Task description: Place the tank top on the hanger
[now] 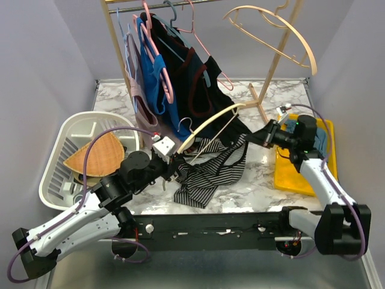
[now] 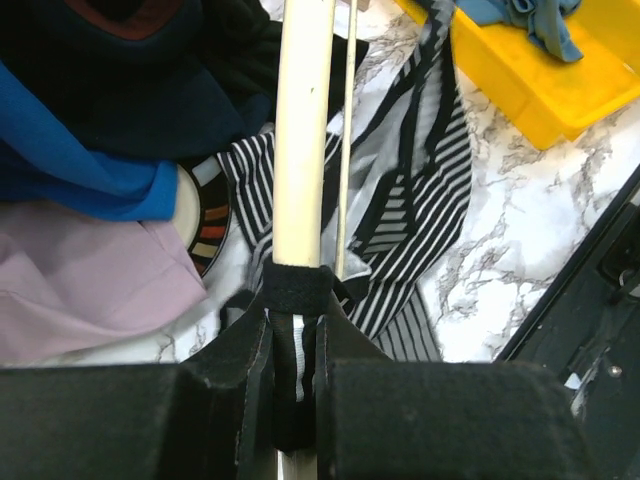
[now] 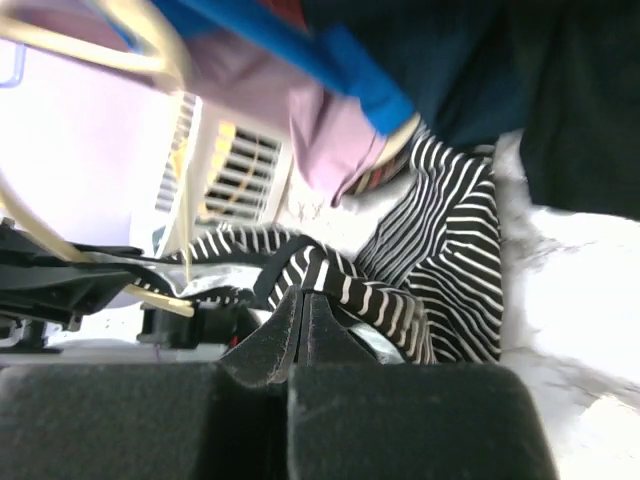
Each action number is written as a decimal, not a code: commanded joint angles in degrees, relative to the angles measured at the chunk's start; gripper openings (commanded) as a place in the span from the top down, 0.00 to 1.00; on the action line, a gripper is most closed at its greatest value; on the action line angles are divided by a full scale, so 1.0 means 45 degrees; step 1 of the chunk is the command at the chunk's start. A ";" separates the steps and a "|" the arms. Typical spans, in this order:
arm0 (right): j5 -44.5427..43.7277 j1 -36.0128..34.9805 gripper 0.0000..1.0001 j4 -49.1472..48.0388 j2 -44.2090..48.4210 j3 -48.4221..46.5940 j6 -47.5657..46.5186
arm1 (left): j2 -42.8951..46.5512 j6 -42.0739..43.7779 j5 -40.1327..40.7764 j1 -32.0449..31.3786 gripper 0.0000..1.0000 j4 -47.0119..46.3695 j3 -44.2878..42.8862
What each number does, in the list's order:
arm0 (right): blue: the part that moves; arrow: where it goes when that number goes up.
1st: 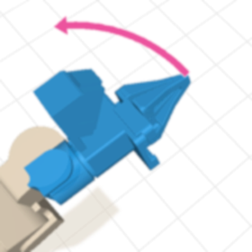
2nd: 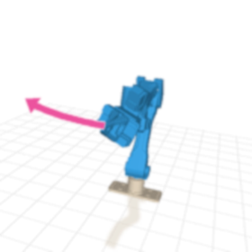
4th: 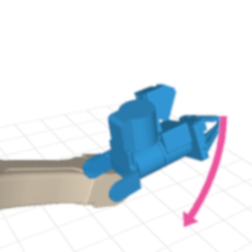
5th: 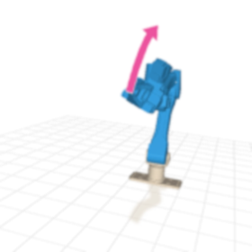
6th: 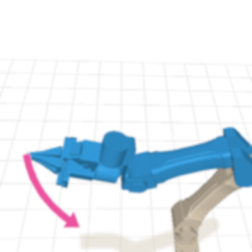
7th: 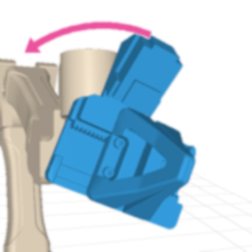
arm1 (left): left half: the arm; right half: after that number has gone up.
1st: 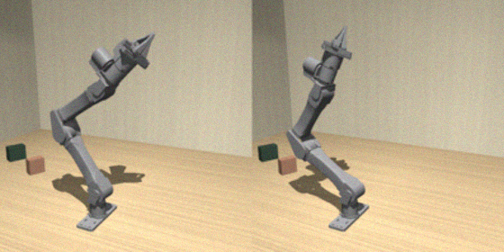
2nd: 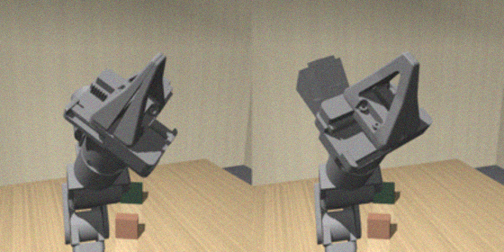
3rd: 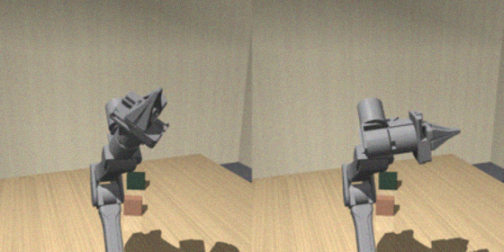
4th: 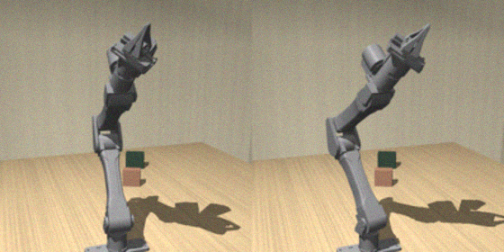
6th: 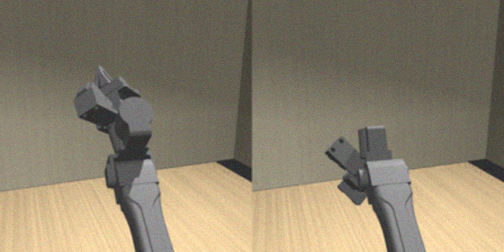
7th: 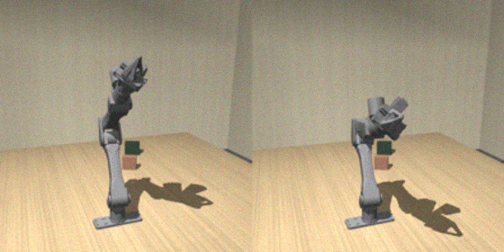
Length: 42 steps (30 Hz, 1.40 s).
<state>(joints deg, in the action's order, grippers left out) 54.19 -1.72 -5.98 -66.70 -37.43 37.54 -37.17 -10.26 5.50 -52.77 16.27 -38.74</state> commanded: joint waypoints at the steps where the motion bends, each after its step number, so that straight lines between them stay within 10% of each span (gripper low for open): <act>1: 0.1156 0.1979 0.99 0.1288 0.1517 -0.0665 -0.1328 | 0.0076 0.0737 -0.0751 0.0204 1.00 -0.0159 -0.0472; 11: 0.4752 0.5049 1.00 0.3731 0.1091 -0.3244 -0.3185 | -0.0081 0.1577 -0.2643 0.0477 1.00 0.0720 -0.1352; 42: 0.5086 0.6045 1.00 0.3067 0.0720 -0.4593 -0.2541 | 0.0760 0.1890 -0.4151 0.0946 1.00 0.1286 -0.1039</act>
<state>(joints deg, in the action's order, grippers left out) 75.99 24.29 9.50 -63.29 -56.16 25.50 -35.07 -2.74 -12.27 -49.10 21.10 -42.92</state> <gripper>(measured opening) 0.010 0.165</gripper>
